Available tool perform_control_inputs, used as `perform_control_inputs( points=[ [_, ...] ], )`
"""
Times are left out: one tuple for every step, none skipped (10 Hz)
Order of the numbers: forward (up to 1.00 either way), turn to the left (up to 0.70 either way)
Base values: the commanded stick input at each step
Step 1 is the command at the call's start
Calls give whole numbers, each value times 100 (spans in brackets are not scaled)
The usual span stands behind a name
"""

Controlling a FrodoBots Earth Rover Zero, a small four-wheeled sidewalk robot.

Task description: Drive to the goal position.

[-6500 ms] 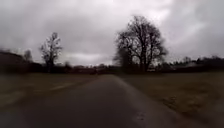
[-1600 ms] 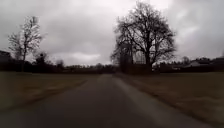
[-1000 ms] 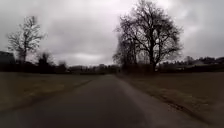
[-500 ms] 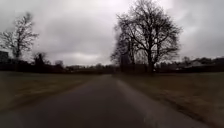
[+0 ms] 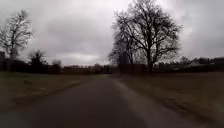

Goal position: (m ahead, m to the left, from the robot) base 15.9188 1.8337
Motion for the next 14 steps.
perform_control_inputs(
  points=[
    [100,0],
    [100,40],
    [100,40],
    [100,40],
    [100,40],
    [100,39],
    [100,26],
    [100,0],
    [100,0],
    [100,0],
    [100,0],
    [100,0],
    [100,0],
    [100,0]
  ],
)
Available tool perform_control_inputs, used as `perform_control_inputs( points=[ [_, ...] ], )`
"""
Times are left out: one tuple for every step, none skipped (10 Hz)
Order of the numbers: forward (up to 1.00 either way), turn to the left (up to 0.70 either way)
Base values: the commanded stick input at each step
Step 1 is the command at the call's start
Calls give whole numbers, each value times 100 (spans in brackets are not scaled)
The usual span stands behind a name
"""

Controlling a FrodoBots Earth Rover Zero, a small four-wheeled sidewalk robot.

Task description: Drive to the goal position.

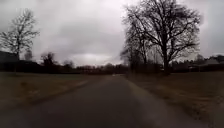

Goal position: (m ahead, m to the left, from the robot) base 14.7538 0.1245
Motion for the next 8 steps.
perform_control_inputs(
  points=[
    [100,0],
    [100,0],
    [100,0],
    [100,0],
    [100,0],
    [100,0],
    [100,0],
    [100,0]
  ],
)
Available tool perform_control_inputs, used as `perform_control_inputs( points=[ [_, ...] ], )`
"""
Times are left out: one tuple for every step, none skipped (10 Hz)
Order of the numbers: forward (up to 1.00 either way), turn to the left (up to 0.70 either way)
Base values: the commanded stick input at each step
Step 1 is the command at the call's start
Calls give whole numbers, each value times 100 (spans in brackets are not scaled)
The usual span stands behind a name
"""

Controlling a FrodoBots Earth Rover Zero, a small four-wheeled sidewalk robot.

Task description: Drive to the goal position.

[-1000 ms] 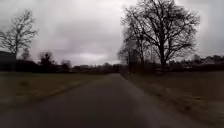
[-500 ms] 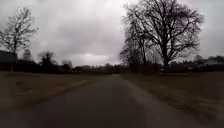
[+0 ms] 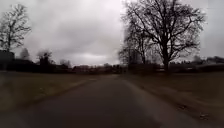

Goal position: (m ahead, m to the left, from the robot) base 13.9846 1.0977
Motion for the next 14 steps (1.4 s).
perform_control_inputs(
  points=[
    [100,0],
    [100,0],
    [100,0],
    [100,0],
    [100,0],
    [100,0],
    [100,0],
    [100,0],
    [100,0],
    [100,0],
    [100,0],
    [100,0],
    [100,0],
    [100,0]
  ],
)
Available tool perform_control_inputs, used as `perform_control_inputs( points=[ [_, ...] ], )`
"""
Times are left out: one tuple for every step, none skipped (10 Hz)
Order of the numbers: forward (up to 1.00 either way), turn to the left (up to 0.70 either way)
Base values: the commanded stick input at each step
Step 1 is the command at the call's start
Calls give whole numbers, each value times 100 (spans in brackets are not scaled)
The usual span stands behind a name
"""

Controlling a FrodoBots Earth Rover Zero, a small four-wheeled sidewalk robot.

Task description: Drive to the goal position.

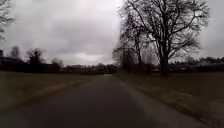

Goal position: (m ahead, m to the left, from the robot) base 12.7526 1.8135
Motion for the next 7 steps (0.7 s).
perform_control_inputs(
  points=[
    [100,0],
    [100,29],
    [100,40],
    [100,40],
    [100,40],
    [100,40],
    [100,40]
  ],
)
